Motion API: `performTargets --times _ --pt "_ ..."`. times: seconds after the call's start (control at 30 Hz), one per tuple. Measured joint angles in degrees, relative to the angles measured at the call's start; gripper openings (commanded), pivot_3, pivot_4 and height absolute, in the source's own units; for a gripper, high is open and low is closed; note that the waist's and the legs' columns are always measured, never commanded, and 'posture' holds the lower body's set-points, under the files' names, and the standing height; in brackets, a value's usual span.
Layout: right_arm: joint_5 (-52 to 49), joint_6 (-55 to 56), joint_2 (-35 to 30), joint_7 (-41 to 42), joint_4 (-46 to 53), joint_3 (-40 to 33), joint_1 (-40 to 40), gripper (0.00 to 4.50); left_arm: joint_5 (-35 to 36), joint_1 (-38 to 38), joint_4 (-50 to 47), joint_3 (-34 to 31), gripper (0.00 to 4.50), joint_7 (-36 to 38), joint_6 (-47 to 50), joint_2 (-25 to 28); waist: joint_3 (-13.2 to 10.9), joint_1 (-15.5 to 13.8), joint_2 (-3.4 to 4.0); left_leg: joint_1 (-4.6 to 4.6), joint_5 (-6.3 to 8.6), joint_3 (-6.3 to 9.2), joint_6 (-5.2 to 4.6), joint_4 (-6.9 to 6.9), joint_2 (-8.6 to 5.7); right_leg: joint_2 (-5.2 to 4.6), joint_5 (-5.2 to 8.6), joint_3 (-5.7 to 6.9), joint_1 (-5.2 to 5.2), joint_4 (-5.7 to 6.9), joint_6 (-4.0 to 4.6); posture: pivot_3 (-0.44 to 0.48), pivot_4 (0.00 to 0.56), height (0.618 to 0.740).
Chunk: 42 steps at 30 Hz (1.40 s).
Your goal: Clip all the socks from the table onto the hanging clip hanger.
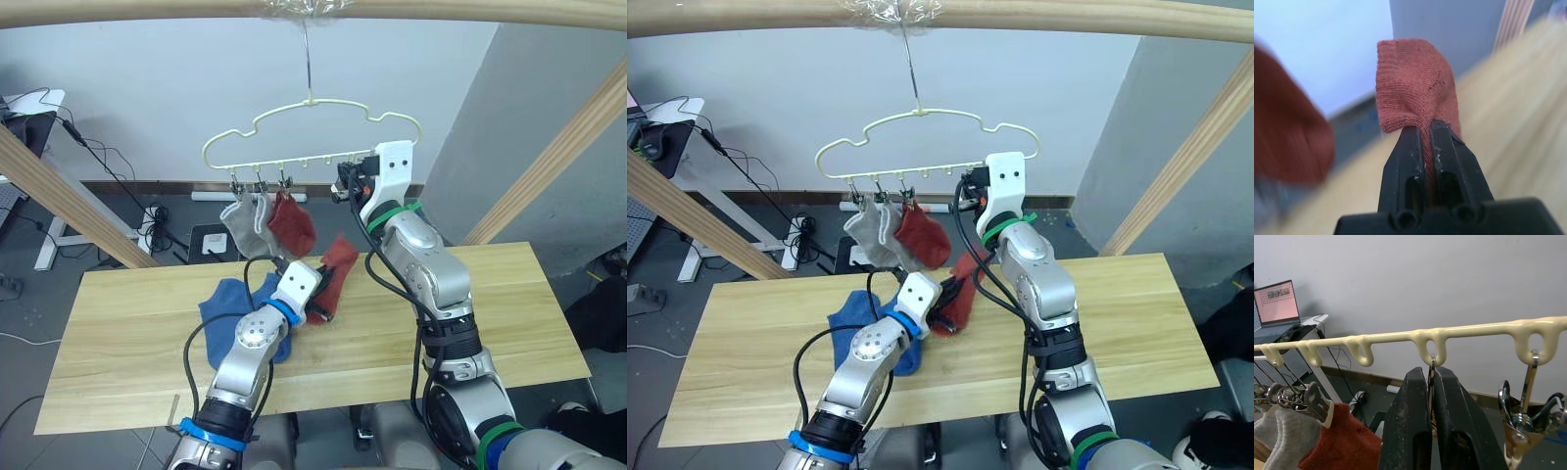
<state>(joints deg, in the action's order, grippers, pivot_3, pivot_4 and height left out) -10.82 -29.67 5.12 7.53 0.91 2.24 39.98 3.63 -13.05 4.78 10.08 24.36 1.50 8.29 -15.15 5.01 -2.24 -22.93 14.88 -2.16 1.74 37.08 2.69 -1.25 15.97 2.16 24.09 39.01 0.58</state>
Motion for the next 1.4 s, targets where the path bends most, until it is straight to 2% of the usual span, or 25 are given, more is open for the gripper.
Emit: performTargets --times 0.2,0.57,0.9,1.4 --pt "-2.2 -1.1 0.5 0.4 0.5 -0.4 -0.1 0.0 -0.5 -5.2 2.9 -1.3 0.04 0.2 -4.9 0.7 0.0 0.1 0.0 -0.01 0.01 -0.01 -0.01 -0.01 -0.01 0.0 0.0 0.0 0.0 -0.03 0.0 -0.198 0.281 0.74" --pt "-4.5 -2.4 0.5 0.4 1.2 -0.5 -0.3 0.0 3.4 -8.1 5.8 -4.5 0.04 5.5 -7.2 1.6 0.0 0.1 0.0 -0.02 0.01 -0.01 -0.02 -0.02 0.0 0.0 0.0 0.01 0.01 -0.04 -0.01 -0.195 0.278 0.74" --pt "-4.5 -2.0 0.2 0.7 1.2 -0.4 -0.3 0.0 5.3 -7.9 6.1 -5.8 0.04 8.8 -7.2 2.9 0.0 0.1 0.0 -0.02 0.01 -0.01 -0.02 -0.04 0.0 0.0 0.01 0.02 0.01 -0.05 -0.01 -0.19 0.272 0.74" --pt "-4.4 -1.5 -0.3 1.2 1.2 -0.4 -0.6 0.0 6.9 -7.6 6.2 -6.1 0.04 8.9 -7.2 2.6 0.0 0.1 0.0 -0.03 0.01 -0.01 -0.01 -0.03 0.0 0.0 0.01 0.02 0.02 -0.06 -0.01 -0.188 0.265 0.74"
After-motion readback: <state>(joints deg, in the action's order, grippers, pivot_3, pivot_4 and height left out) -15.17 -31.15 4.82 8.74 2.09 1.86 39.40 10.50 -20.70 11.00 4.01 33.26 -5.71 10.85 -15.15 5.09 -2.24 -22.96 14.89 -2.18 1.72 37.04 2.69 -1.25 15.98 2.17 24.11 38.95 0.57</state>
